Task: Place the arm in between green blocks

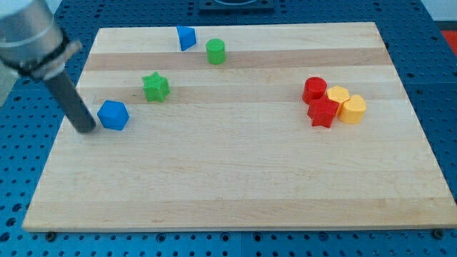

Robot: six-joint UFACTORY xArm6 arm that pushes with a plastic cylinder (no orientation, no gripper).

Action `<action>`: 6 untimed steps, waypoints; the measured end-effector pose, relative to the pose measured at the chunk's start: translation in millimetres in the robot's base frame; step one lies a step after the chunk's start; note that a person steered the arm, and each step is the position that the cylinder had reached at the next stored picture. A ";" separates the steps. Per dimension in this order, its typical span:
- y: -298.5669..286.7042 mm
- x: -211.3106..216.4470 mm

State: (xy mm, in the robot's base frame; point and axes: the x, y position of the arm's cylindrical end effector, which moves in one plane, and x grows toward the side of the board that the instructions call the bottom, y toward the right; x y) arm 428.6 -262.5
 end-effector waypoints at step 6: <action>173.0 27.0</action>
